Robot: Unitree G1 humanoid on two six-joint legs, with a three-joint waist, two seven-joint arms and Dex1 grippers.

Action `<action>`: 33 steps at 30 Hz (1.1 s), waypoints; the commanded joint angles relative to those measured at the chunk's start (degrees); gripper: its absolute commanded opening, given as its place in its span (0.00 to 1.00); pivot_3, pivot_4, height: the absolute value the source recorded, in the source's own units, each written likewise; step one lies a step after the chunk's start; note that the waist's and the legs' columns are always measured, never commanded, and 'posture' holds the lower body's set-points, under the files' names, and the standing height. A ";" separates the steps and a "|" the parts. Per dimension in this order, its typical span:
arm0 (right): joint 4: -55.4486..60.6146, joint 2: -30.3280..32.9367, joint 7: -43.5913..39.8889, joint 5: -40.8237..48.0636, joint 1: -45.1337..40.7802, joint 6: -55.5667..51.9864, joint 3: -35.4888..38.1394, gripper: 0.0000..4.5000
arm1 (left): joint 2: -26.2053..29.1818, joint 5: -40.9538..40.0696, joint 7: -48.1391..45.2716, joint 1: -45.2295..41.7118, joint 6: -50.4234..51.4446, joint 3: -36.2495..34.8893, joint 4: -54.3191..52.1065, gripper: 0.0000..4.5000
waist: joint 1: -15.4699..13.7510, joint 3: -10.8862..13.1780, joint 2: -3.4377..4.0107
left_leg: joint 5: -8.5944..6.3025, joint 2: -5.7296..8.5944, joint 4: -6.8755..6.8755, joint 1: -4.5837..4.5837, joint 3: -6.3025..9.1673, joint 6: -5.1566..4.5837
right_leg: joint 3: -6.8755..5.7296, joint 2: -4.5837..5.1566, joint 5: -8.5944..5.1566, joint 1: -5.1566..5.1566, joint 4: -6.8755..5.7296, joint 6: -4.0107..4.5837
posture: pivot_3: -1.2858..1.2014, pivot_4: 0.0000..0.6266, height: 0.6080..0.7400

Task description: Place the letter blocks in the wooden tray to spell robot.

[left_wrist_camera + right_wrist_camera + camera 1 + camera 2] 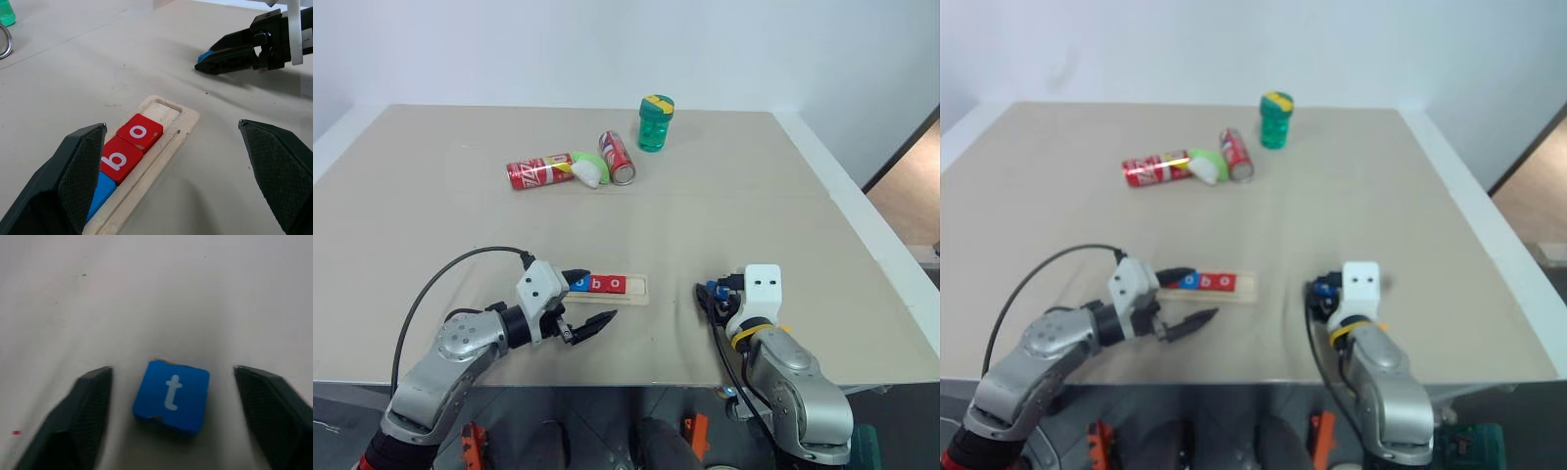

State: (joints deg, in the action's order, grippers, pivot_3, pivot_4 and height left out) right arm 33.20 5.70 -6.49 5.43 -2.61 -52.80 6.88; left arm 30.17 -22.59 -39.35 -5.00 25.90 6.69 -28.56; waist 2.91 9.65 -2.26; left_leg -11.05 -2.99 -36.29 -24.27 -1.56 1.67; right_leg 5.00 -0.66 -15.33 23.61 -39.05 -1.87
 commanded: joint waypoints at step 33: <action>1.82 -0.41 0.43 6.20 -8.63 -7.20 -7.67 0.65 | 0.15 -0.78 1.89 1.46 2.19 -0.88 -3.39 1.00 | -0.11 -0.06 -0.10 | -0.04 -0.06 0.06 -0.10 0.12 0.06 | -0.17 -0.03 -0.07 0.06 0.01 0.03 | 0.52 0.24 1.00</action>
State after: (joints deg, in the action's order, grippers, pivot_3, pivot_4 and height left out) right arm 32.46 5.36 -6.23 11.05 -10.11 -60.67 -2.09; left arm 30.22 -22.97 -37.72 -3.77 28.02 6.69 -29.77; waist 2.80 9.59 -2.36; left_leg -11.09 -3.05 -36.23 -24.37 -1.45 1.73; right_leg 4.83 -0.69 -15.40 23.68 -39.04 -1.84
